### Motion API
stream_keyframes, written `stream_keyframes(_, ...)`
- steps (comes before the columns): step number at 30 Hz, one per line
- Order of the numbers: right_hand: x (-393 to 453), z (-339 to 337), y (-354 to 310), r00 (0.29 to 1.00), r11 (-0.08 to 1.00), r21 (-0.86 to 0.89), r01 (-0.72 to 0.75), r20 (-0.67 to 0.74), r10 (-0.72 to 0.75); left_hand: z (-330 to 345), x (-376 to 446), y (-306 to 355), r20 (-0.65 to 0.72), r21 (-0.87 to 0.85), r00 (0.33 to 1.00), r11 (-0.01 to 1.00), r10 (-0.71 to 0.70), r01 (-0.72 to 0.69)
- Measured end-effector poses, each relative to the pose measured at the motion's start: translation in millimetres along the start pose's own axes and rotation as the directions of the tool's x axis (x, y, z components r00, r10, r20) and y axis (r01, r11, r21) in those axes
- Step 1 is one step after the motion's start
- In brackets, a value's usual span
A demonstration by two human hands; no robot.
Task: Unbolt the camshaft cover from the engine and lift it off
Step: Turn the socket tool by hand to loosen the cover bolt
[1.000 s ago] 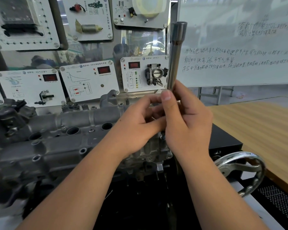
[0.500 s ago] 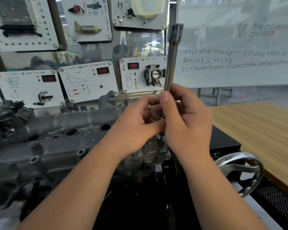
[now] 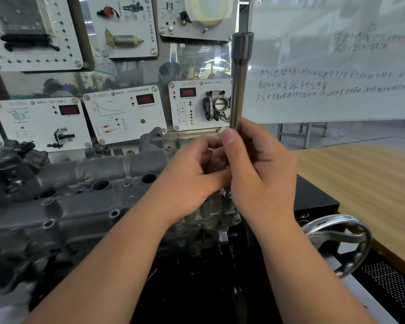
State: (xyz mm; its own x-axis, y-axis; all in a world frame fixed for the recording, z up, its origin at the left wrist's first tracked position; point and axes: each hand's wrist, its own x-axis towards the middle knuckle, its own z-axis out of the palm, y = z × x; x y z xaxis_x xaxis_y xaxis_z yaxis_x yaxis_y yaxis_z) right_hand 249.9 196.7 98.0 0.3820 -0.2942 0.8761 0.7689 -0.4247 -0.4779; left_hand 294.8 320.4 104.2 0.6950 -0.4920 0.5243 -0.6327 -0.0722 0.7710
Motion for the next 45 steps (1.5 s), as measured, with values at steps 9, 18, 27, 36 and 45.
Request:
stream_keyframes(9, 1.3, -0.1, 0.6, 0.997, 0.994, 0.084, -0.072, 0.03, 0.069, -0.1, -1.6, 2.7, 0.02, -0.049, 1.0, 0.999, 0.007, -0.006)
stream_keyframes(18, 0.4, -1.2, 1.6, 0.998, 0.998, 0.027, -0.057, 0.028, 0.056, 0.2, 0.2, -0.5, 0.022, -0.025, 1.0, 1.0, 0.004, -0.003)
stream_keyframes(27, 1.6, 1.9, 2.2, 0.997, 0.994, 0.068, -0.08, 0.006, 0.08, 2.0, -0.8, 1.8, -0.015, 0.047, 1.0, 0.999, 0.008, -0.007)
stream_keyframes(36, -0.8, 1.4, 3.1, 1.0, 0.999, 0.043, -0.015, -0.018, 0.016, -0.4, -2.0, 1.8, 0.076, -0.077, 0.997, 0.997, -0.025, 0.031)
stream_keyframes(45, 0.0, 0.7, 3.0, 0.998, 0.998, 0.007, -0.069, -0.01, 0.069, 3.8, 0.1, 0.4, -0.057, 0.017, 0.998, 1.0, -0.018, 0.019)
